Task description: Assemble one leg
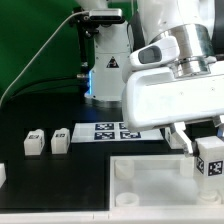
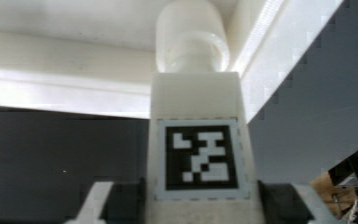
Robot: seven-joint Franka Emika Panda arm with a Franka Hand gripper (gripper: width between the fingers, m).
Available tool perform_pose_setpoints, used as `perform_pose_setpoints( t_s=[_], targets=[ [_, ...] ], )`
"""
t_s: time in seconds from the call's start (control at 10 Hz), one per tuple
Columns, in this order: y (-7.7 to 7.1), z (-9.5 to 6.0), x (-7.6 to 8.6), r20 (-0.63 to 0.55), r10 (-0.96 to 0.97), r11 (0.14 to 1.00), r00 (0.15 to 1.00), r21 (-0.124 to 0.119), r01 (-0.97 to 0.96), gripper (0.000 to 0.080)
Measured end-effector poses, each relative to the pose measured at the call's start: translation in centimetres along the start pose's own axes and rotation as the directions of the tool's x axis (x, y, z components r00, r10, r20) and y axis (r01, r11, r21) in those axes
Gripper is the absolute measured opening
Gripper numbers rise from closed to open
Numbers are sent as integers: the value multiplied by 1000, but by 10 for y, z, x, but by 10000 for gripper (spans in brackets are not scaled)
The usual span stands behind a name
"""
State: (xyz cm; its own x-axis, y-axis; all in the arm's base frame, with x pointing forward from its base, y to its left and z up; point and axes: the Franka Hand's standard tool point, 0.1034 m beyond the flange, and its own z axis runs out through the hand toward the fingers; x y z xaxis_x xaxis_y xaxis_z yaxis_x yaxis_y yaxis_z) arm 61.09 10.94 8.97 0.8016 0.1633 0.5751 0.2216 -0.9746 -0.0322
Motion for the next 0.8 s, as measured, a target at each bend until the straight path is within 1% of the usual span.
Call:
perform_pose_setpoints(
  t_s=[0.2, 0.4, 0.7, 0.8],
  targets=[
    [-1, 5, -6, 11, 2, 1000, 1000, 3, -2, 292],
    [-2, 8, -3, -13, 7, 1000, 1000, 0, -7, 292],
    [-2, 8, -2, -1, 8, 1000, 1000, 1, -8, 292],
    [-2, 9, -5, 10, 9, 1000, 1000, 3, -9, 292]
  ],
)
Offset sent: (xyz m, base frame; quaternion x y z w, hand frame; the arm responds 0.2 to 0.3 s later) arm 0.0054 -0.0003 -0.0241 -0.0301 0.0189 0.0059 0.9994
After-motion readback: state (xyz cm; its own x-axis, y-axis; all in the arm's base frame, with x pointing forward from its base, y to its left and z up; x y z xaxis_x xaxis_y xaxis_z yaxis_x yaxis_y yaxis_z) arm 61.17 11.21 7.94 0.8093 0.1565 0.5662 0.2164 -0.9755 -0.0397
